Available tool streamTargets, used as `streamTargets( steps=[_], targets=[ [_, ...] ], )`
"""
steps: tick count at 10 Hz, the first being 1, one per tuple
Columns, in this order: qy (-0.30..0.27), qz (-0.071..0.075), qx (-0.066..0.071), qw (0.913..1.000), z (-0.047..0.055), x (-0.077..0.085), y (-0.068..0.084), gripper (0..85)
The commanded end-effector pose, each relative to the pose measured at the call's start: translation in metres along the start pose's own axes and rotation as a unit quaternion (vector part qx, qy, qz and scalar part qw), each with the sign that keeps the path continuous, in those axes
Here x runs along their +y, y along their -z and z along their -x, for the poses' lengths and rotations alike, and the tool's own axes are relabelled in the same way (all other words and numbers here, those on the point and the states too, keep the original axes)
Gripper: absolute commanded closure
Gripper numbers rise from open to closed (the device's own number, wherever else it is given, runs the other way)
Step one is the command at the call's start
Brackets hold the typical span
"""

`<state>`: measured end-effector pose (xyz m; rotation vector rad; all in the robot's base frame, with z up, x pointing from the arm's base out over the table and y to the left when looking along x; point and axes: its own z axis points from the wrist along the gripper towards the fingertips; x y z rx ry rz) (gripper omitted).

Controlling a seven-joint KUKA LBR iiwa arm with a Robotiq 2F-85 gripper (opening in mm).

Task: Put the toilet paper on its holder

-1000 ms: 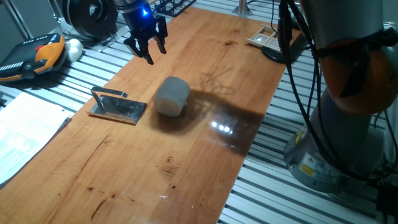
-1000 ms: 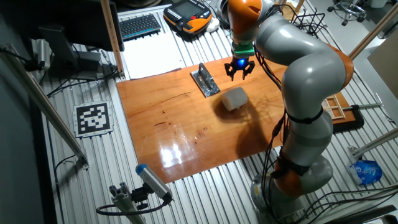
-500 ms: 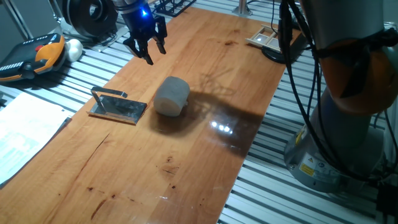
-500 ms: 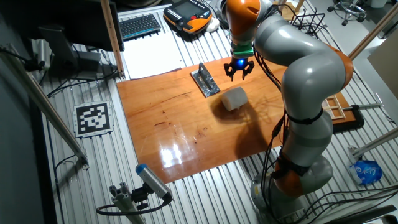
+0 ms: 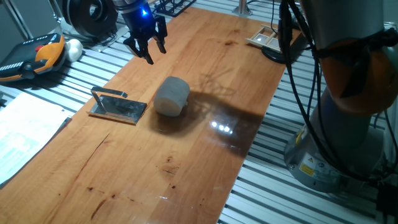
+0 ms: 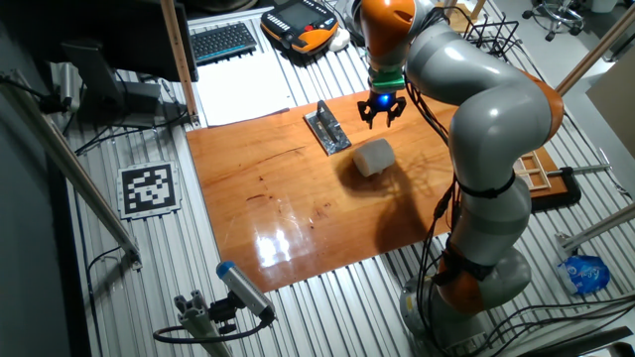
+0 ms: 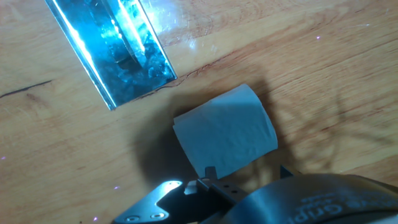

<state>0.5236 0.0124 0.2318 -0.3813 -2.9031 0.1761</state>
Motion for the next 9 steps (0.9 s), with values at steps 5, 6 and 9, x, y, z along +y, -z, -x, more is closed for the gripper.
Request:
streamTargets(
  steps=[5, 6, 9],
  targets=[
    [0.002, -0.006, -0.007, 1.0000, 0.0005, -0.0007, 0.0004, 34.0],
    [0.004, -0.006, -0.006, 1.0000, 0.0008, -0.0020, 0.0009, 34.0],
    [0.005, -0.007, -0.006, 0.9999, 0.0013, -0.0036, 0.0014, 34.0]
  ],
)
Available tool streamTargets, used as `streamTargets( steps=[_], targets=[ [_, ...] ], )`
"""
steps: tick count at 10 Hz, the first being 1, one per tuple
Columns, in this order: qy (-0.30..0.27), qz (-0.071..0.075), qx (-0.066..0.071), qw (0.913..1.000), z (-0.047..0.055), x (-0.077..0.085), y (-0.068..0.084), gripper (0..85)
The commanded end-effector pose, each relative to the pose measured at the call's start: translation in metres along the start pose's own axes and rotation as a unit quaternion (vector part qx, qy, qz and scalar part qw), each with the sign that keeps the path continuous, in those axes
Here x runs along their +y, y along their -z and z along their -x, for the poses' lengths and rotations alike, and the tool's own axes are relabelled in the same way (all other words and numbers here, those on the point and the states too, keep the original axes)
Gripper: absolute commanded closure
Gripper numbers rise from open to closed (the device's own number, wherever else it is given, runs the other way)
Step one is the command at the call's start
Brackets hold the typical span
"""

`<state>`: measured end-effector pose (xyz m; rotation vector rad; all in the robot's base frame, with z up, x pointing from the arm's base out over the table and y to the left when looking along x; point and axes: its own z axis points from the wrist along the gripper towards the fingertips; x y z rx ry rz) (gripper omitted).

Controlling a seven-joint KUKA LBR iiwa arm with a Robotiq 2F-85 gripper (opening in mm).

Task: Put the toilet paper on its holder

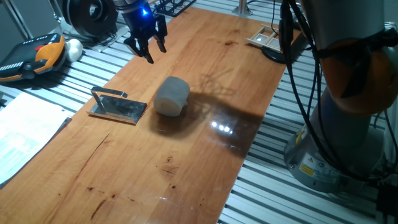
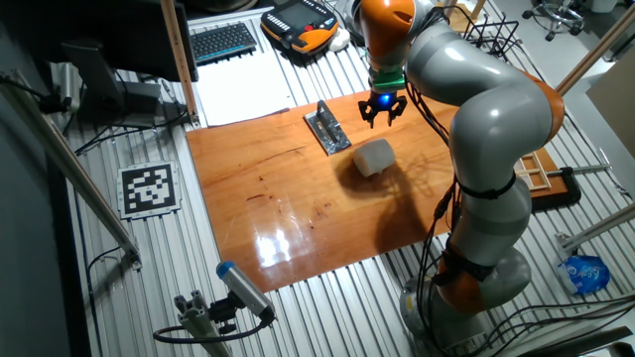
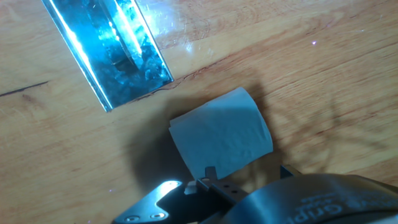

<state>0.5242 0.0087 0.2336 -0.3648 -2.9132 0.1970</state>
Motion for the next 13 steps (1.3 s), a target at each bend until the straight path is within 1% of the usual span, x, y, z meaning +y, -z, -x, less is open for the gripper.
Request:
streamTargets(
  steps=[1, 7, 10, 13],
  targets=[
    [0.000, 0.000, 0.000, 1.0000, 0.0000, 0.0000, -0.0001, 34.0],
    [0.002, 0.000, 0.001, 1.0000, 0.0000, -0.0003, 0.0001, 34.0],
    [0.000, 0.002, 0.005, 1.0000, -0.0002, -0.0005, 0.0001, 34.0],
    [-0.001, 0.001, 0.005, 1.0000, -0.0008, -0.0009, 0.0003, 34.0]
  ],
)
